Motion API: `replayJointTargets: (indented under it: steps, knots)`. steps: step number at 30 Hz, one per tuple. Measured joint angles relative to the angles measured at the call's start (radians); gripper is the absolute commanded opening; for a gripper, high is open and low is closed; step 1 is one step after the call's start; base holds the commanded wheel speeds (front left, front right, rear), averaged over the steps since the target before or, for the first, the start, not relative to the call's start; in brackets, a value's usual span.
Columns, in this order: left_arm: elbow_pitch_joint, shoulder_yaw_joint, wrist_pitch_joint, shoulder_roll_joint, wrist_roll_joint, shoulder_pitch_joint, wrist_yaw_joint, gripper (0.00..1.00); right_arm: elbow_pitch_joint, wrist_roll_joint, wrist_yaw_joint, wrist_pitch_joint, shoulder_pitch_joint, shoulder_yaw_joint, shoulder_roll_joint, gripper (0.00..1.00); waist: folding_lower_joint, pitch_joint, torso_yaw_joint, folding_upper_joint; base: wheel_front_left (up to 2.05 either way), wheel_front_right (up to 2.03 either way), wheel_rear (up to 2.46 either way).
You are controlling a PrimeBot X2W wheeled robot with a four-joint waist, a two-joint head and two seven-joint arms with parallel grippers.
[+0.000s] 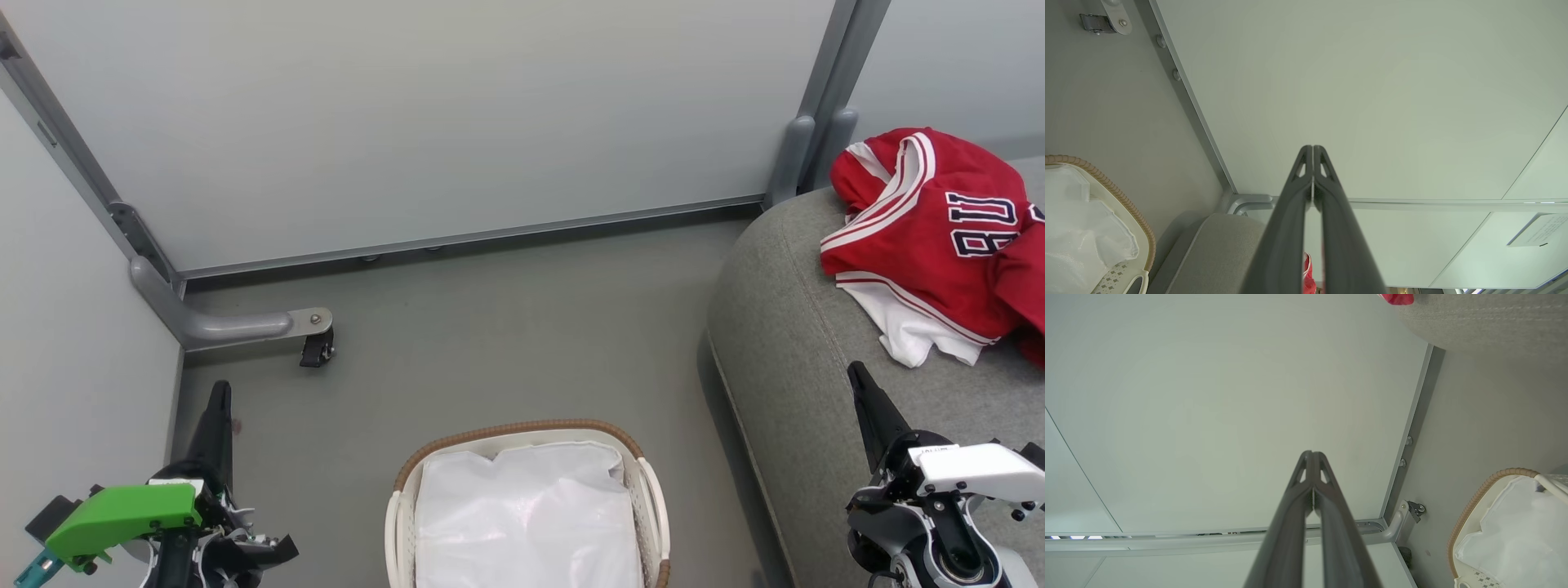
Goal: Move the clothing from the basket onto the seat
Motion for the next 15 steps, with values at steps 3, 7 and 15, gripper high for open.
replayJointTargets:
  steps: [3, 7, 15]
  knots:
    - [0.0, 0.0, 0.0, 0.0, 0.0, 0.0, 0.0, 0.0, 0.0, 0.0, 0.0, 0.0, 0.0, 0.0, 0.0, 0.0, 0.0, 0.0, 0.0, 0.0, 0.0, 0.0, 0.0]
    - [0.0, 0.0, 0.0, 0.0, 0.0, 0.0, 0.0, 0.0, 0.0, 0.0, 0.0, 0.0, 0.0, 0.0, 0.0, 0.0, 0.0, 0.0, 0.0, 0.0, 0.0, 0.0, 0.0]
    - [0.0, 0.0, 0.0, 0.0, 0.0, 0.0, 0.0, 0.0, 0.0, 0.0, 0.0, 0.0, 0.0, 0.0, 0.0, 0.0, 0.0, 0.0, 0.0, 0.0, 0.0, 0.0, 0.0]
